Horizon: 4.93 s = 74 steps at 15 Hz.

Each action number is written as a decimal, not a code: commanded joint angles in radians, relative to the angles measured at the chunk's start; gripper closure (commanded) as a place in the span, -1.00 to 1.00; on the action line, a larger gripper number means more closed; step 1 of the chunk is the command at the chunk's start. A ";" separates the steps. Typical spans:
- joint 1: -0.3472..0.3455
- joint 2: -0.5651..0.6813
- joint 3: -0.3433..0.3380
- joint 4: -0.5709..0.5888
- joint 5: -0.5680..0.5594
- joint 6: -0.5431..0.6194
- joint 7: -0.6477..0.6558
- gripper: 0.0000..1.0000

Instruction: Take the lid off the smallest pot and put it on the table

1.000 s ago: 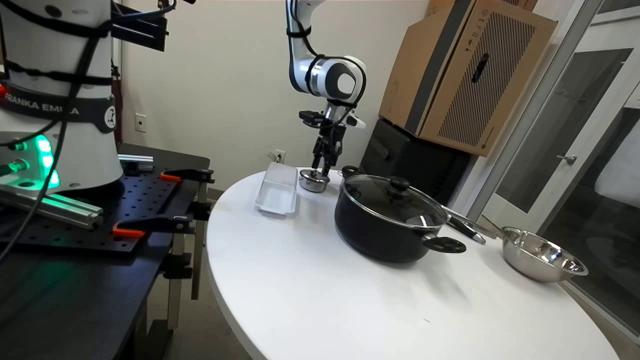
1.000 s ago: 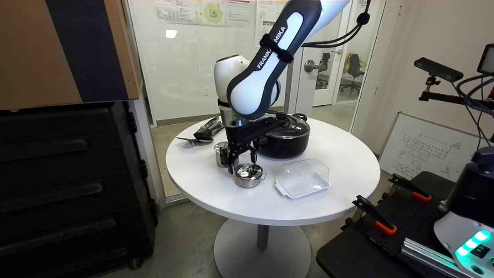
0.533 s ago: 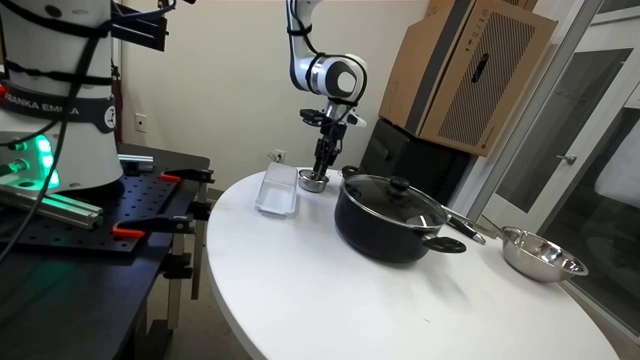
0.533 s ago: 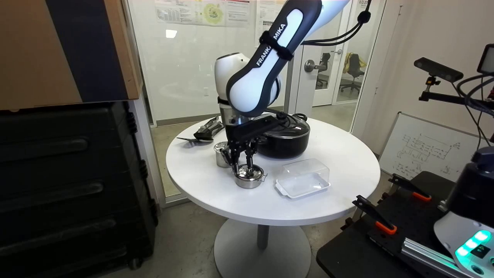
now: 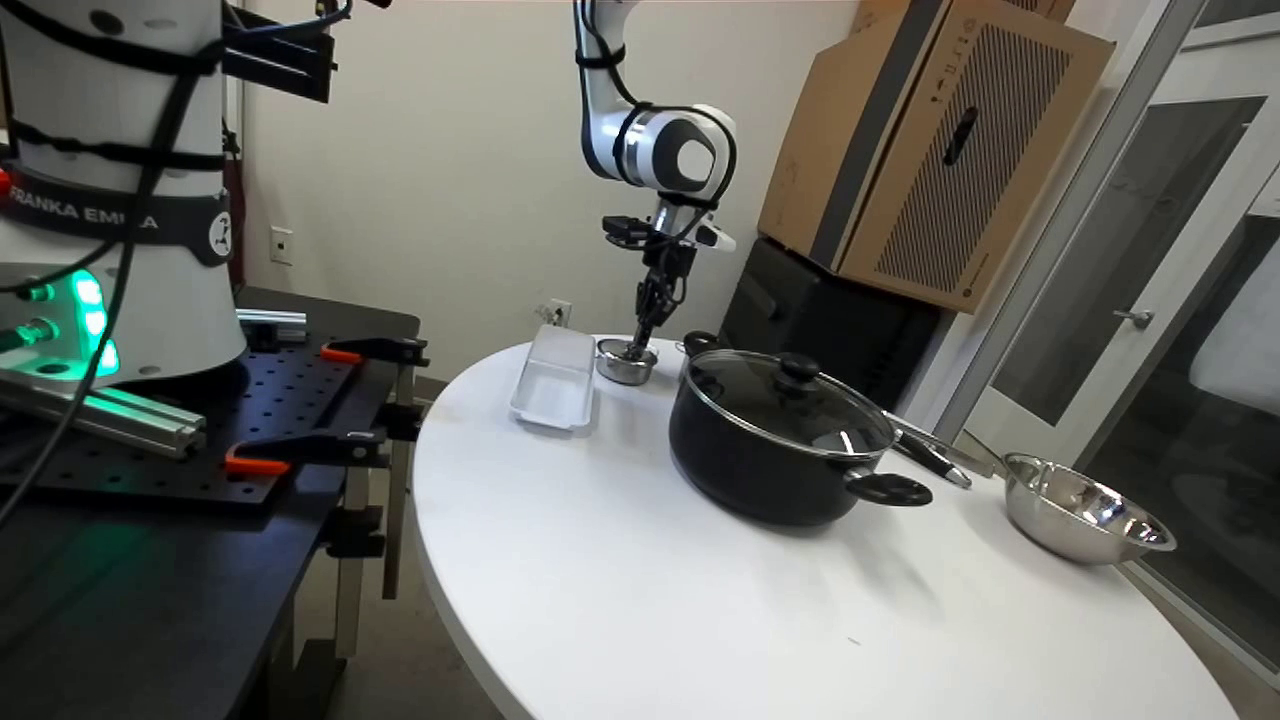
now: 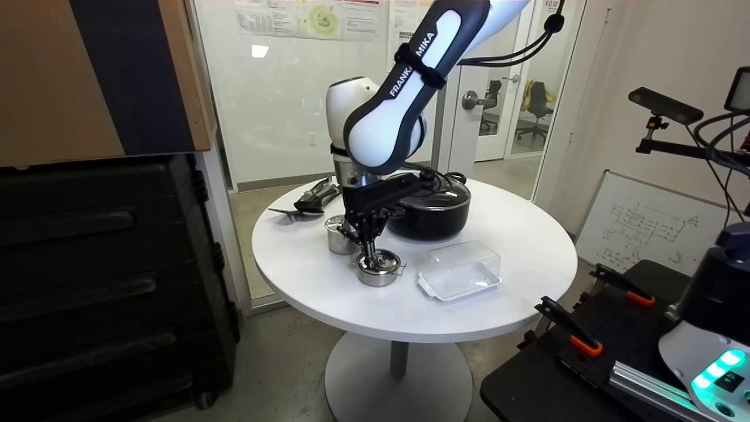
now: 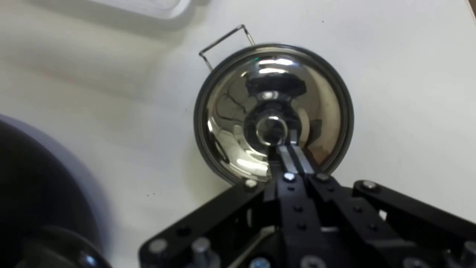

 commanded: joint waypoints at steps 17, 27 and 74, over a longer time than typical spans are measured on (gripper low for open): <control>0.005 -0.114 -0.001 -0.131 0.012 0.009 0.025 -0.85; 0.003 -0.090 -0.014 -0.134 0.000 0.012 0.062 -0.69; -0.212 -0.662 0.011 -0.508 0.101 -0.085 0.034 0.91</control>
